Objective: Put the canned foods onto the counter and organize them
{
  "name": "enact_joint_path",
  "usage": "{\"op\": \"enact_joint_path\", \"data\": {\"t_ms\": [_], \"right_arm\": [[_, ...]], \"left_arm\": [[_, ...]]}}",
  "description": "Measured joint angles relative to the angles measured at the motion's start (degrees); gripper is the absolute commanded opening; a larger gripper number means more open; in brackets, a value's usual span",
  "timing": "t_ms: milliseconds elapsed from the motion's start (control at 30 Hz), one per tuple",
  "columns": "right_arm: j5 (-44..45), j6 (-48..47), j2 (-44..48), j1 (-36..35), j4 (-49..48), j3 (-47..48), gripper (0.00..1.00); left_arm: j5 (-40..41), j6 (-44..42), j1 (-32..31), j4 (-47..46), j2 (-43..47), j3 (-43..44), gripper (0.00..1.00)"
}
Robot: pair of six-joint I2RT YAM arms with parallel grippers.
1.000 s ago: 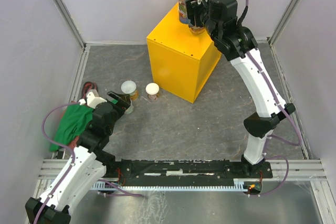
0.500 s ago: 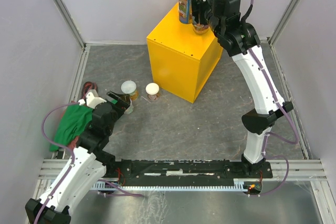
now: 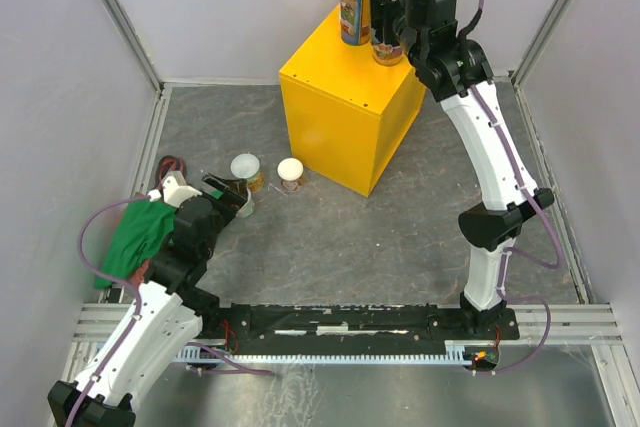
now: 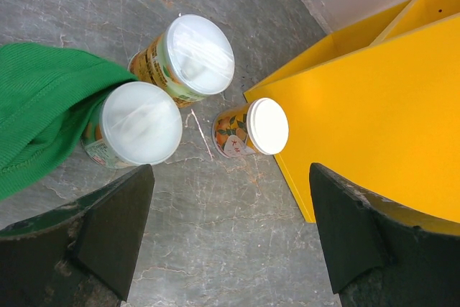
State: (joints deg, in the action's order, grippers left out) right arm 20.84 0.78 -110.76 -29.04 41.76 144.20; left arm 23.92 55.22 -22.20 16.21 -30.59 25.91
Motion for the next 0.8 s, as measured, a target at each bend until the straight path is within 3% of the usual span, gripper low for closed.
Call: {"op": "enact_joint_path", "data": {"t_ms": [200,267,367,500,567,700,800], "right_arm": [[0.2,1.1,-0.3,1.6,-0.5,0.0,0.02],[0.2,1.4,-0.6,2.0,-1.0,0.0,0.06],[0.2,2.0,-1.0,2.5,-1.8,0.0,0.19],[0.1,2.9,-1.6,2.9,-2.8,0.0,0.49],[0.0,3.3,-1.9,3.0,-3.3,0.0,0.59],[0.0,3.7,-2.3,3.3,-3.9,0.0,0.71],[0.0,3.8,-2.6,3.5,-4.5,0.0,0.75]], "left_arm": [[0.0,0.0,0.0,0.0,0.0,0.0,0.94],[0.0,0.0,0.0,0.0,-0.1,0.0,0.94],[0.0,0.0,0.0,0.0,-0.2,0.0,0.94],[0.0,0.0,0.0,0.0,-0.4,0.0,0.94],[0.0,0.0,0.0,0.0,-0.5,0.0,0.94],[0.0,0.0,0.0,-0.1,-1.0,0.0,0.94],[0.0,0.0,0.0,-0.1,-1.4,0.0,0.94]]}}
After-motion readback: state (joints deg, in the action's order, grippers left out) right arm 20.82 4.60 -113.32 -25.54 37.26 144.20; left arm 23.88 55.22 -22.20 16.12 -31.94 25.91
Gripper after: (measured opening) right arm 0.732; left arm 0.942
